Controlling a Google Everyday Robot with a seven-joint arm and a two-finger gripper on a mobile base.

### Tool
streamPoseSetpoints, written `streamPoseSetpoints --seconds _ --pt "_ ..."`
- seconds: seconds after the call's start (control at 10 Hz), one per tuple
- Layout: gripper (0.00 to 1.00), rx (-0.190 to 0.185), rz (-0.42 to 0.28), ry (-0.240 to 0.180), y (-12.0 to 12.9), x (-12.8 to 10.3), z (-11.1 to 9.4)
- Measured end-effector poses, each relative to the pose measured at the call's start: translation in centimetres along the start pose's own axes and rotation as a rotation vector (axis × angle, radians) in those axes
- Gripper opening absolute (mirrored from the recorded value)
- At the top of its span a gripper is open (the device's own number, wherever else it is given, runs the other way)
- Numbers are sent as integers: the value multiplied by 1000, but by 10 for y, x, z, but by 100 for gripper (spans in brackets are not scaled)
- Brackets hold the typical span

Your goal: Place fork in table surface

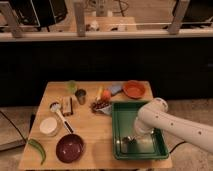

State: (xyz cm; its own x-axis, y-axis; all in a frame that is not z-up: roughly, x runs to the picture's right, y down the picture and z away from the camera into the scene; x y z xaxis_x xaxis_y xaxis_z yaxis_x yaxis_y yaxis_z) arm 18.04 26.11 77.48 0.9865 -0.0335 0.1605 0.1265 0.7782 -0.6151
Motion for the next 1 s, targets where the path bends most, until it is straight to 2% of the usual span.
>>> streamPoseSetpoints --seconds 0.1,0.2,1.0 --pt "79 0 5 1 -1 2 1" --pt "80 -1 4 -1 -2 4 3" --pt "80 -13 -11 -30 -1 12 23"
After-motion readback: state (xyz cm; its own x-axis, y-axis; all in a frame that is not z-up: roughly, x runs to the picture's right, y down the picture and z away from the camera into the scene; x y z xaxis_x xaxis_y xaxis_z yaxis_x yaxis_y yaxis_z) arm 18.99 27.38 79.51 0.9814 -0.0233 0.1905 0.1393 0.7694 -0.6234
